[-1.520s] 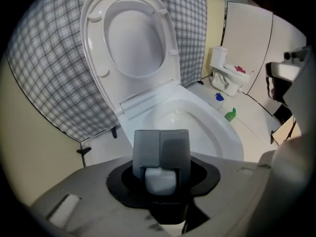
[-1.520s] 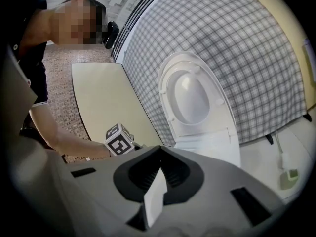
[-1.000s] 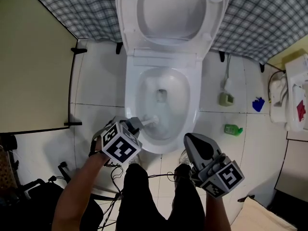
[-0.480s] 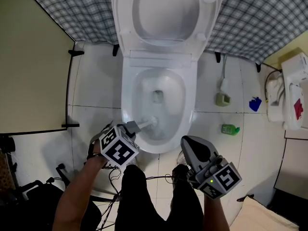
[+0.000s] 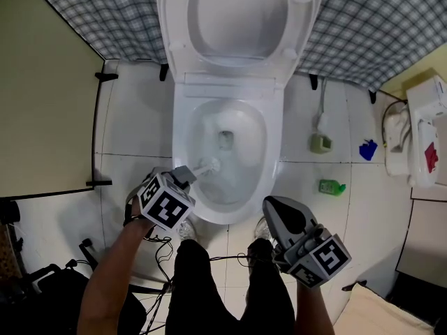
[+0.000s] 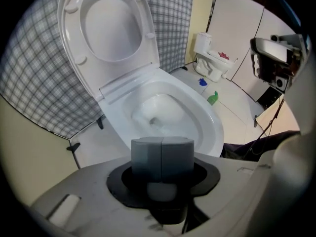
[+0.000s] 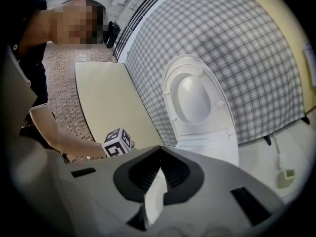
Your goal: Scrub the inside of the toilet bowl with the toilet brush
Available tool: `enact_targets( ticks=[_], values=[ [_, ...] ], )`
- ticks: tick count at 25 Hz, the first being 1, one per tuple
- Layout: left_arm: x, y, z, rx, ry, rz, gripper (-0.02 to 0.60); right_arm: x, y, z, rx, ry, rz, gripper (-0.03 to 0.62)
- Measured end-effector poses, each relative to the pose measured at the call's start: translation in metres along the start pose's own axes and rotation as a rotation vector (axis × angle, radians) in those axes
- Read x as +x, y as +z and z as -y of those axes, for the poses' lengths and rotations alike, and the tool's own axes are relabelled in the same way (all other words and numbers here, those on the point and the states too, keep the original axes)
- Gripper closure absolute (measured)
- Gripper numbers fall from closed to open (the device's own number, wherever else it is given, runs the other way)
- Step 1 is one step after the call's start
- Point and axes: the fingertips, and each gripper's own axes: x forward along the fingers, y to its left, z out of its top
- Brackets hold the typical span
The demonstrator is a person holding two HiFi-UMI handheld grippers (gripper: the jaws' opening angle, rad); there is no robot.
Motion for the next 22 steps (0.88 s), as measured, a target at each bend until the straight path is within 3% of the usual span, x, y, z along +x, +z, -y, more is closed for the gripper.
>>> enact_targets(
  ticks=[10,16,22],
  values=[
    [0.025,0.035,-0.033,-0.082,0.073,0.035,0.413,0.011,0.01,0.029,-0.016,-0.019,-0.019,0.594],
    [0.037,0.063,-0.052,-0.14,0.114,0.102,0.413,0.018,0.012,0.043,-0.007,-0.027,-0.017,0.594],
    [0.047,0.094,-0.048,-0.161,0.096,0.179,0.411,0.019,0.01,0.054,0.009,-0.044,-0.025,0.594]
  ],
)
